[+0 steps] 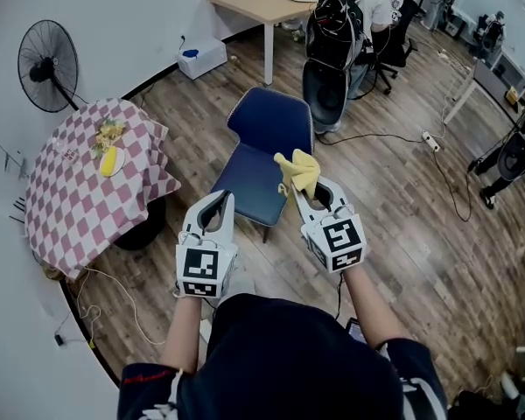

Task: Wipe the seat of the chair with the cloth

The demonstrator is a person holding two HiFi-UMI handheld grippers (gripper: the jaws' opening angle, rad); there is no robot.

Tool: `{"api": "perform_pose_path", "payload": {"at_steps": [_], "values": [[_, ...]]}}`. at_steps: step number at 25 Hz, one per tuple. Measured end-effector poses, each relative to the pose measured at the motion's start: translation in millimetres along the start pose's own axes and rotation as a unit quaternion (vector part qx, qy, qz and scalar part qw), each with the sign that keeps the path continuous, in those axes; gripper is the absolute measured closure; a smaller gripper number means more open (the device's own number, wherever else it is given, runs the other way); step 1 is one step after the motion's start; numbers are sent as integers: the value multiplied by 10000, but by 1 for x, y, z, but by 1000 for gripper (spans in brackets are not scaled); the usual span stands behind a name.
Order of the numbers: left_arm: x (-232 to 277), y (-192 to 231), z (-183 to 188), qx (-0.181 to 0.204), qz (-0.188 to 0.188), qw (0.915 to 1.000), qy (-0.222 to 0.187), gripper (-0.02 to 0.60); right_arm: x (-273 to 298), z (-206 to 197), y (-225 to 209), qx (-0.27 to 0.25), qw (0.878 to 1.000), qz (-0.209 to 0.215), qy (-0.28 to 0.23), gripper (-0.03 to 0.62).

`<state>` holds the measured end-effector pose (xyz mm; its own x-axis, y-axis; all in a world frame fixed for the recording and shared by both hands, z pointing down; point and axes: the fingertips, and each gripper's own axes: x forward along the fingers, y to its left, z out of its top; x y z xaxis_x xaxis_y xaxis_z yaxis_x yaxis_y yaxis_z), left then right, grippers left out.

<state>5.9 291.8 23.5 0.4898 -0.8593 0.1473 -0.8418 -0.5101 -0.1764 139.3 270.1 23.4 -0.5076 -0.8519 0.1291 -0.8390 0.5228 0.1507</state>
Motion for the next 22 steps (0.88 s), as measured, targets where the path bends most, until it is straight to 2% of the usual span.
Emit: {"api": "perform_pose_path", "payload": {"at_steps": [13,22], "values": [[69,164,-11,-291,-166,9994,-21,563,161,34,8,-129,9994,-190,259,545],[103,219,-22,-292,-503,9983,-96,563,207,29,4,-377,9960,-363,718,545]]}}
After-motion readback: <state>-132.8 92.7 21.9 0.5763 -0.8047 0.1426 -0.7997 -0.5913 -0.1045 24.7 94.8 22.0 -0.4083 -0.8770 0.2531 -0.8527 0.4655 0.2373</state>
